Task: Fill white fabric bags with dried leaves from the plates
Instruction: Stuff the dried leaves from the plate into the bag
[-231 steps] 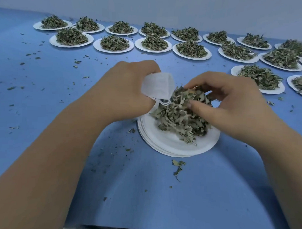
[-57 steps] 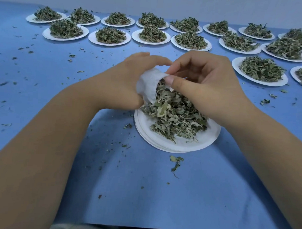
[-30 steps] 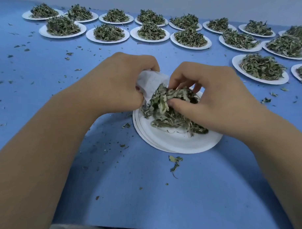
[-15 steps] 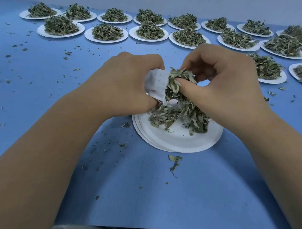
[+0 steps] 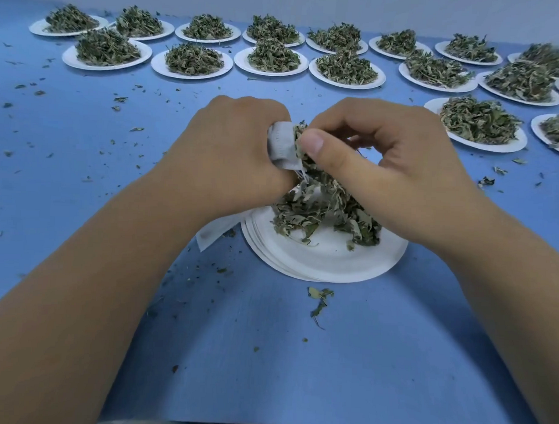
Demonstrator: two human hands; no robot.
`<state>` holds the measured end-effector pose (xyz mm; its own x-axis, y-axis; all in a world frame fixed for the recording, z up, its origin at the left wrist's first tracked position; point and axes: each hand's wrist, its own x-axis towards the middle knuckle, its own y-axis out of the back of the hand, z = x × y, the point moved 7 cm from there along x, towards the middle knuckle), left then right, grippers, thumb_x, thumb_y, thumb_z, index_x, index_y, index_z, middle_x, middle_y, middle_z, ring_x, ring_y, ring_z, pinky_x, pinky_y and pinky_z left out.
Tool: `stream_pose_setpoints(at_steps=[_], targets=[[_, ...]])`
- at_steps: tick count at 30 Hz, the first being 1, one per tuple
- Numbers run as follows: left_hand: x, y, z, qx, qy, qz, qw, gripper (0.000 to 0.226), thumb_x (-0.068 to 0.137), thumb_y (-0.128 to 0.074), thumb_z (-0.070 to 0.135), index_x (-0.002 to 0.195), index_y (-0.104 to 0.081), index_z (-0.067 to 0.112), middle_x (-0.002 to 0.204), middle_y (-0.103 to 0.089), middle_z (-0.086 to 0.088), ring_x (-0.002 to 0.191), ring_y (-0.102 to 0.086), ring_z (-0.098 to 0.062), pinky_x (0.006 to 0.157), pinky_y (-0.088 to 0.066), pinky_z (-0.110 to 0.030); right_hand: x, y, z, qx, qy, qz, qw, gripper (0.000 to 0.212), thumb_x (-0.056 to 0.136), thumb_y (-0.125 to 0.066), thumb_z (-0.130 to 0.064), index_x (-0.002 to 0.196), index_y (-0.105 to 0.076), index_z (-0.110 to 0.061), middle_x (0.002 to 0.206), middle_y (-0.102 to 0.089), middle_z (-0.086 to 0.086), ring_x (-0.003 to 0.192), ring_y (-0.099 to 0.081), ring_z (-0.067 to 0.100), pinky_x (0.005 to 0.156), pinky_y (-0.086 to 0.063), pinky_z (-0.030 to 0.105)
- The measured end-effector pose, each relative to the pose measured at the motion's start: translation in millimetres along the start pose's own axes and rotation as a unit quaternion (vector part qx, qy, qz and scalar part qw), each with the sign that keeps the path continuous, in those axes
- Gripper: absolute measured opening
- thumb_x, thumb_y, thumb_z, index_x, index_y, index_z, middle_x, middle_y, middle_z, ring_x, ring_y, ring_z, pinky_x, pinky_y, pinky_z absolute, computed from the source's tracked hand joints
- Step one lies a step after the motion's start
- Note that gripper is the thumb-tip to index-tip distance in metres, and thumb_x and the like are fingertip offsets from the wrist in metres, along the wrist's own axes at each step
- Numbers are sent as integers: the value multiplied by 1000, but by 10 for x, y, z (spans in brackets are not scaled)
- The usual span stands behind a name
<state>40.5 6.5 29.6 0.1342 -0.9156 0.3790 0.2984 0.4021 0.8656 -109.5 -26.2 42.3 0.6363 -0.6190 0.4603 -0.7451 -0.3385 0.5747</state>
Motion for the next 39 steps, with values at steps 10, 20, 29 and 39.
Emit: stream_pose_setpoints(at_steps=[10, 20, 29, 39], targets=[[-56, 16, 101, -61, -8, -10, 998, 24, 61, -54, 35, 83, -57, 27, 63, -51, 6, 59, -48, -7, 47, -29, -19, 45, 21, 151, 54, -38, -2, 998, 9, 83, -78, -22, 92, -76, -25, 86, -77, -8, 85, -73, 9, 88, -59, 40], [-60, 26, 192, -49, -60, 19, 997, 28, 67, -55, 31, 94, -61, 26, 62, -48, 9, 56, -48, -3, 47, -28, -20, 55, 60, 178, 80, -62, 29, 994, 31, 78, -86, -12, 96, -62, -16, 91, -75, -1, 82, -76, 15, 82, -61, 44], [-46, -82, 237, -81, -58, 0, 995, 26, 57, -50, 20, 83, -46, 23, 59, -42, 9, 62, -46, -2, 48, -32, -18, 53, -43, 117, 69, -51, -21, 996, 5, 89, -75, -16, 88, -71, -18, 80, -76, -14, 72, -69, 2, 69, -45, 14], [-41, -44, 156, -134, -43, 0, 990, 76, 59, -51, 23, 134, -42, 33, 88, -57, 9, 67, -53, 2, 53, -37, -14, 5, 40, 218, -6, -44, -145, 988, 29, 89, -71, -38, 116, -62, -43, 122, -62, -22, 108, -63, -3, 85, -51, 15]])
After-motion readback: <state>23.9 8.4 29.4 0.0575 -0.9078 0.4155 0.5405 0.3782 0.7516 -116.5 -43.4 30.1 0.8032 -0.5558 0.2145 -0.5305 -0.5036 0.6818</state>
